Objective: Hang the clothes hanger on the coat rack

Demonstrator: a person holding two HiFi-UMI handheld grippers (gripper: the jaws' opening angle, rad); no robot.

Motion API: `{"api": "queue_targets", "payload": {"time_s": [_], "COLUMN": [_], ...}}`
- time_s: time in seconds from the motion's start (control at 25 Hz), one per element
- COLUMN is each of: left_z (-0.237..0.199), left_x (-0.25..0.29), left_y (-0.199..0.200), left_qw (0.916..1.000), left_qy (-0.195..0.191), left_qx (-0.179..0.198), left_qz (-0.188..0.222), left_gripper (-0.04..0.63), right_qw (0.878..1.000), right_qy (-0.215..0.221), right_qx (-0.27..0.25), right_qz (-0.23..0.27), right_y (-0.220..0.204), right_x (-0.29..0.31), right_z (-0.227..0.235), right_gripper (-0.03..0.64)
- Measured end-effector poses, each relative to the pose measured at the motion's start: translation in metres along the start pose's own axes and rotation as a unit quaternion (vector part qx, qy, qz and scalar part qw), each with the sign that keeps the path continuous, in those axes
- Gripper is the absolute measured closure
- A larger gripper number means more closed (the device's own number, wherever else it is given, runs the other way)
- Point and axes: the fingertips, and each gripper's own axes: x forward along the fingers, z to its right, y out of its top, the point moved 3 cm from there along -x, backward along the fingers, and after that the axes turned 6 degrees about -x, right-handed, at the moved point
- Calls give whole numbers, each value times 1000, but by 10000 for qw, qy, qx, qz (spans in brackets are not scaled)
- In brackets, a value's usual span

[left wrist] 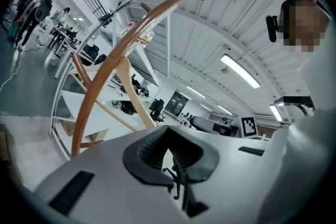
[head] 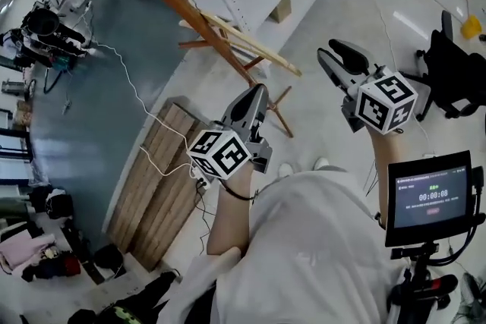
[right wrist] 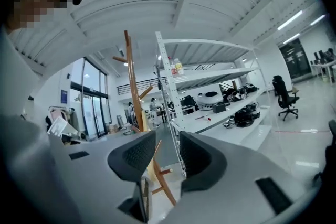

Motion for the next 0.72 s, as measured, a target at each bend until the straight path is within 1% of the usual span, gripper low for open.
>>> {"api": "queue_targets", "payload": {"time_s": [0.12, 0.28, 0.44, 0.72], "left_z": [14, 43, 65, 92], "left_x": [21, 41, 66, 96], "left_y": [-13, -27, -46, -82], "left_qw": [9992, 9961, 9903, 9789], "left_qy": [-280, -640, -1033, -1491], "left_qx": [41, 87, 76, -7], "left_qz": [-288, -594, -930, -1397], "left_gripper": [589, 589, 589, 589], "right_qw": [9991, 9967, 9926, 9836], "right_qy": [-301, -725, -1132, -1700], "right_qx": [271, 349, 439, 590], "right_qz": [87, 56, -13, -128], "right_y": [-8, -11, -21, -42], "right_x": [-28, -71, -107, -155], "right_z": [16, 27, 37, 51], "right_gripper": [469, 471, 471, 471]}}
